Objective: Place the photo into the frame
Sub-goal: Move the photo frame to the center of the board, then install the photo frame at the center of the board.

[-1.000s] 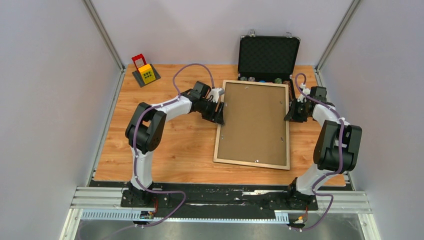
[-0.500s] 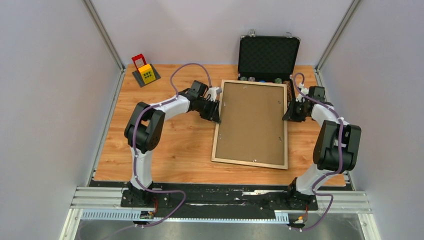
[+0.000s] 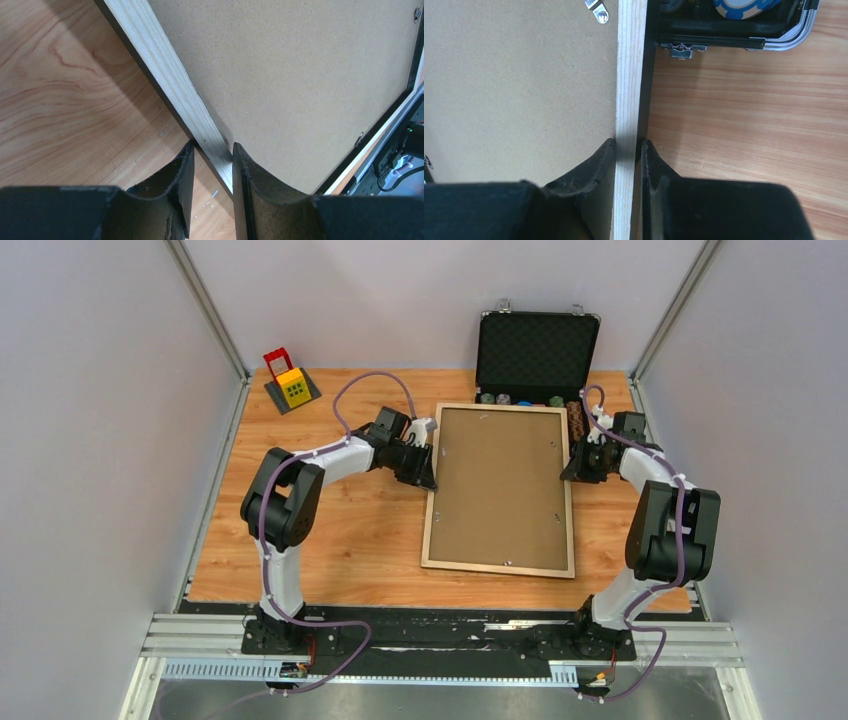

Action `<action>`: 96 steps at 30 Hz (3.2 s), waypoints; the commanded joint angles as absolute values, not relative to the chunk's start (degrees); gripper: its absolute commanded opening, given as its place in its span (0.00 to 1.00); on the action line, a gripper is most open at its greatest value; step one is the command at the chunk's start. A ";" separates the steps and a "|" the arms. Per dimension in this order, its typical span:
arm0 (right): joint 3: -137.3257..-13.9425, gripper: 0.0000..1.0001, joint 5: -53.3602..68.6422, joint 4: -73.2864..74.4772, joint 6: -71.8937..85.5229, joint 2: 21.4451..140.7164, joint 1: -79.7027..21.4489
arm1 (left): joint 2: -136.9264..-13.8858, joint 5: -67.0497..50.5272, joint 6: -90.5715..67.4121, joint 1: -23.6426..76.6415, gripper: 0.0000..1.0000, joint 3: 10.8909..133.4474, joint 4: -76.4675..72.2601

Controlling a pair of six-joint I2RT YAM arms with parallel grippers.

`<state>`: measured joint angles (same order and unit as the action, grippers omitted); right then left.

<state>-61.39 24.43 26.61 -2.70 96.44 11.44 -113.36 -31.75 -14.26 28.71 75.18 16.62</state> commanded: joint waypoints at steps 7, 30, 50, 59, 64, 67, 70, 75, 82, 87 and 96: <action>-60.97 0.05 31.12 25.48 -1.93 96.40 9.67 | -113.15 -34.99 -16.85 29.79 0.14 74.34 14.37; -75.30 0.56 21.77 28.06 -2.26 99.71 8.95 | -111.80 -33.33 -18.33 29.84 0.00 73.06 13.69; -80.68 0.54 13.10 27.37 -4.13 106.90 6.37 | -111.18 -33.25 -18.38 29.88 0.00 73.07 13.78; -80.83 0.53 12.73 26.77 -4.04 107.98 6.06 | -111.27 -33.28 -18.20 29.84 0.00 73.13 13.79; -80.91 0.51 12.45 26.37 -3.87 108.60 5.89 | -111.42 -33.31 -18.21 29.87 0.00 73.29 13.84; -81.23 0.48 12.23 26.18 -3.50 109.01 5.89 | -111.44 -33.47 -18.11 29.84 0.00 73.31 13.80; -81.68 0.46 11.92 26.08 -3.05 109.39 5.89 | -111.53 -33.52 -18.11 29.88 0.00 73.36 13.88; -82.37 0.41 11.51 26.00 -2.39 109.76 5.89 | -111.53 -33.56 -17.97 29.87 0.00 73.42 13.86; -81.97 0.39 11.05 26.05 -3.11 109.43 5.89 | -111.49 -33.62 -17.93 29.86 0.00 73.53 13.97; -81.28 0.40 11.11 26.06 -4.05 108.92 6.11 | -111.45 -33.64 -17.93 29.85 0.00 73.54 14.02; -79.64 0.39 12.28 26.18 -6.15 107.38 7.15 | -111.44 -33.55 -18.02 29.84 0.00 73.67 14.12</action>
